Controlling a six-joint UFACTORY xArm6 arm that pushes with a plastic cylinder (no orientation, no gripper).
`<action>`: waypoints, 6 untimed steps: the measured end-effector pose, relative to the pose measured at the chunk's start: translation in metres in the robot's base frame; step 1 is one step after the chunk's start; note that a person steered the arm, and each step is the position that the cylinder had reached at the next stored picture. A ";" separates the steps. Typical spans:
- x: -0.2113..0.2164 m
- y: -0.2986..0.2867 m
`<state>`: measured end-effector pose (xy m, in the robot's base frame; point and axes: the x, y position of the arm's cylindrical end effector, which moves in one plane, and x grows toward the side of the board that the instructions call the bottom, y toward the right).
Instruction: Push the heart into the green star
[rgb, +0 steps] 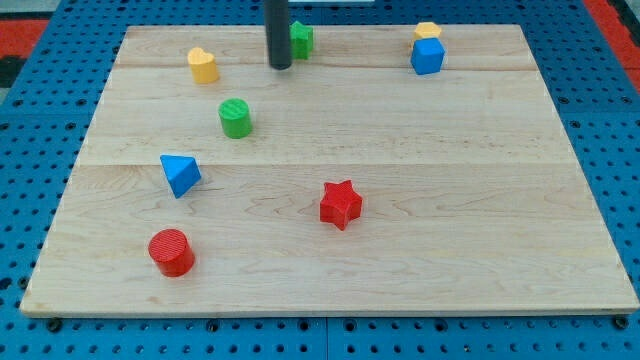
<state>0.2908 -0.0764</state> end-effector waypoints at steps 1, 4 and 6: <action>0.046 -0.060; -0.005 -0.090; -0.041 -0.080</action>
